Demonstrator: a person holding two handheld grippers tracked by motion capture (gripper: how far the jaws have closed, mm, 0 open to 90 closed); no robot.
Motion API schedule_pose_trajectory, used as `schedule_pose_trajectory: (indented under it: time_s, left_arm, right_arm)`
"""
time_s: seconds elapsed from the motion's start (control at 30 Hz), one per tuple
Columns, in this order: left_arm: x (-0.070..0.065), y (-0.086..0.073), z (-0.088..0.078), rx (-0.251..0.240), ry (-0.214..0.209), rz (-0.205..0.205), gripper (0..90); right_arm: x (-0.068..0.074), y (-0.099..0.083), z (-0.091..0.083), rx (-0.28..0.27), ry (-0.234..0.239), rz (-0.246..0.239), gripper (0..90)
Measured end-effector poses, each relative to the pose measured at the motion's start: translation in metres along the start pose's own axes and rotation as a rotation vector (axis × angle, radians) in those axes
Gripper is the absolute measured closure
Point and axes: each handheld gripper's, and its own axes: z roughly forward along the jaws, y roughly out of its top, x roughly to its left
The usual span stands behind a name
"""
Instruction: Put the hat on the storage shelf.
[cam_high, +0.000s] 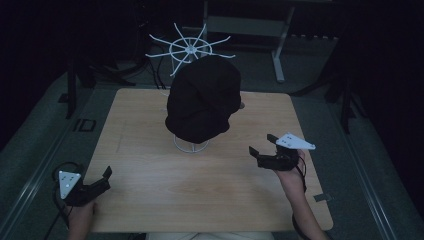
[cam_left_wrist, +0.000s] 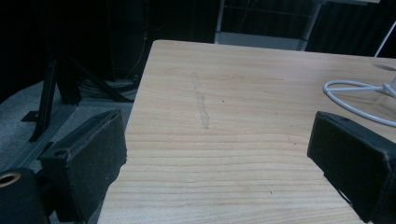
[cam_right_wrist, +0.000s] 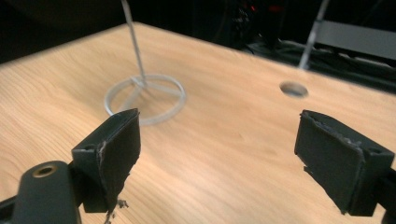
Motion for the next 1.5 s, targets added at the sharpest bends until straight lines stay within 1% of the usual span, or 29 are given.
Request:
schedule_pose_trajectory:
  time_s: [0.07, 0.17, 0.27, 0.33, 0.5, 0.57, 0.6, 0.67, 0.73, 0.87, 1.07, 1.23, 1.33, 1.4, 1.5]
  left_arm:
    - [0.000, 0.000, 0.000, 0.000, 0.000, 0.000, 5.1]
    - [0.000, 0.000, 0.000, 0.001, 0.001, 0.001, 5.1]
    - [0.000, 0.000, 0.000, 0.000, 0.000, 0.000, 5.1]
    - [0.000, 0.000, 0.000, 0.000, 0.000, 0.000, 5.1]
    - [0.000, 0.000, 0.000, -0.001, -0.001, -0.002, 5.1]
    - [0.000, 0.000, 0.000, -0.001, -0.001, -0.003, 5.0]
    - [0.000, 0.000, 0.000, -0.001, -0.002, -0.002, 5.1]
    - [0.000, 0.000, 0.000, -0.001, -0.002, -0.003, 5.1]
    - [0.000, 0.000, 0.000, -0.001, -0.002, -0.004, 5.1]
    - [0.000, 0.000, 0.000, -0.001, -0.001, -0.002, 5.1]
    - [0.000, 0.000, 0.000, -0.001, 0.000, -0.002, 5.1]
    - [0.000, 0.000, 0.000, -0.001, 0.000, 0.000, 5.1]
    - [0.000, 0.000, 0.000, -0.001, 0.001, -0.001, 5.1]
    - [0.000, 0.000, 0.000, -0.001, 0.000, 0.000, 5.1]
    - [0.000, 0.000, 0.000, -0.001, 0.001, 0.000, 5.1]
  right_arm:
    - [-0.004, -0.011, 0.002, 0.010, -0.017, -0.003, 14.2]
    - [-0.012, -0.026, 0.003, 0.026, -0.033, 0.026, 14.2]
    - [-0.018, -0.039, 0.003, 0.037, -0.064, 0.043, 14.2]
    - [-0.022, -0.047, 0.003, 0.059, -0.083, 0.046, 14.2]
    - [-0.035, -0.065, -0.005, 0.070, -0.154, 0.071, 14.2]
    - [-0.041, -0.072, -0.009, 0.078, -0.182, 0.075, 14.2]
    - [-0.044, -0.075, -0.011, 0.084, -0.205, 0.075, 14.2]
    - [-0.050, -0.081, -0.015, 0.091, -0.227, 0.102, 14.2]
    - [-0.054, -0.086, -0.020, 0.106, -0.255, 0.105, 14.2]
    - [-0.062, -0.095, -0.031, 0.109, -0.292, 0.138, 14.2]
    - [-0.070, -0.106, -0.046, 0.121, -0.345, 0.179, 14.2]
    - [-0.077, -0.114, -0.059, 0.115, -0.405, 0.199, 14.3]
    - [-0.080, -0.119, -0.066, 0.104, -0.447, 0.198, 14.3]
    - [-0.082, -0.121, -0.069, 0.097, -0.459, 0.201, 14.3]
    - [-0.083, -0.123, -0.075, 0.084, -0.483, 0.191, 14.3]
